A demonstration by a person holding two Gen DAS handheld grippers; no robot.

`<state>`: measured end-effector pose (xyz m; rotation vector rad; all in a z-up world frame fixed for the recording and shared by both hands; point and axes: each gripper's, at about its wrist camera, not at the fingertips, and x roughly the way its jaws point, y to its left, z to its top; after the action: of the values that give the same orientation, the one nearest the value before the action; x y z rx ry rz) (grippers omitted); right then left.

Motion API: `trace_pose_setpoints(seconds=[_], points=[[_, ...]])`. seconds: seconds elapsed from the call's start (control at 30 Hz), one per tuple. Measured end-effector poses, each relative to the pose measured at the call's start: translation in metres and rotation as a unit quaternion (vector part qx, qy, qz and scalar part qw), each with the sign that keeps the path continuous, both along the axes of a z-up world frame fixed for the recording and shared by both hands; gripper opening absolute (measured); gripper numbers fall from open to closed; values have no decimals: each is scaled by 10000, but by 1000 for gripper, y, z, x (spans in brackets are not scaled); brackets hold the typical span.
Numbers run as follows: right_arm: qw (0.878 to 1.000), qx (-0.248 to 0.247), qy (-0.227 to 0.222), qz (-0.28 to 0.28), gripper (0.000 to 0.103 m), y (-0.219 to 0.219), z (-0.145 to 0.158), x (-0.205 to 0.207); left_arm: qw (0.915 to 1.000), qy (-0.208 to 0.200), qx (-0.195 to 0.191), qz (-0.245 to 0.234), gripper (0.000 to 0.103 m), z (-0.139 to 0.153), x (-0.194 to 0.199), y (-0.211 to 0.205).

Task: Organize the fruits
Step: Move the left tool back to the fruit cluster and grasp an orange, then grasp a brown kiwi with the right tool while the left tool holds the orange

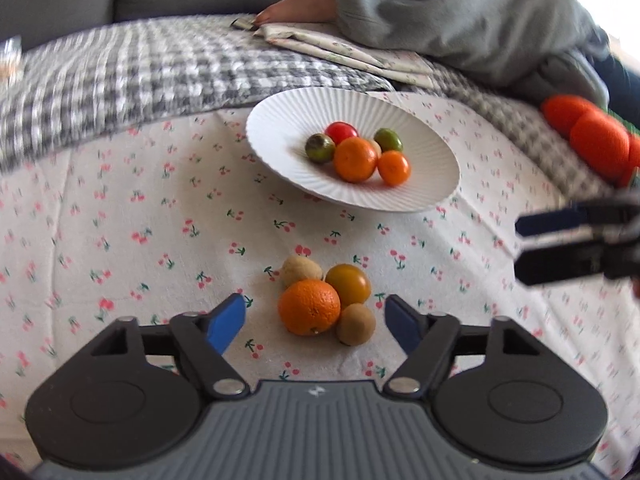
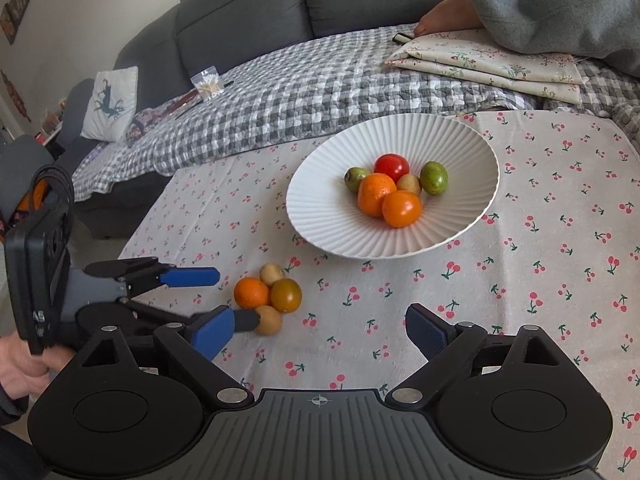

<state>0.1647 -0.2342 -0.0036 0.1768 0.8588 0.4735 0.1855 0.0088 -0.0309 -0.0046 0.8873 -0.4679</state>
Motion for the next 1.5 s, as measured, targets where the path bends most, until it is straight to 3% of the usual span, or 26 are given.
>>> trace_pose_setpoints(seconds=[0.07, 0.2, 0.47, 0.57, 0.77, 1.0, 1.3, 1.4, 1.47, 1.5], points=[[10000, -47, 3, 14, 94, 2, -1, 0, 9997, 167, -162, 116, 60, -5, 4, 3], [9999, -119, -8, 58, 94, 6, -2, -1, 9985, 336, -366, 236, 57, -12, 9, 3], [9996, -258, -8, 120, 94, 12, -6, -1, 9983, 259, -469, 213, 47, -13, 12, 0], [9995, -285, 21, 115, 94, 14, -8, -1, 9976, 324, -511, 329, 31, -9, 15, 7], [9988, -417, 55, 232, 94, 22, -15, -1, 9971, 373, -528, 406, 32, -12, 17, 13], [9986, -452, 29, 263, 94, 27, -16, -1, 9986, 290, -279, 342, 34, -20, 18, 0], [9972, -553, -97, 496, 92, 39, -30, 3, 9990, 87, -236, 359, 32, -4, 12, 16], [9951, -668, -152, 714, 80, 54, -39, 6, 9983, 117, -272, 492, 32, -1, 12, 26], [9938, -745, -200, 795, 62, 65, -42, 8, 9981, 108, -293, 535, 32, 2, 13, 30], [9940, -732, -183, 789, 58, 68, -44, 10, 9980, 93, -304, 552, 32, 3, 12, 31]])
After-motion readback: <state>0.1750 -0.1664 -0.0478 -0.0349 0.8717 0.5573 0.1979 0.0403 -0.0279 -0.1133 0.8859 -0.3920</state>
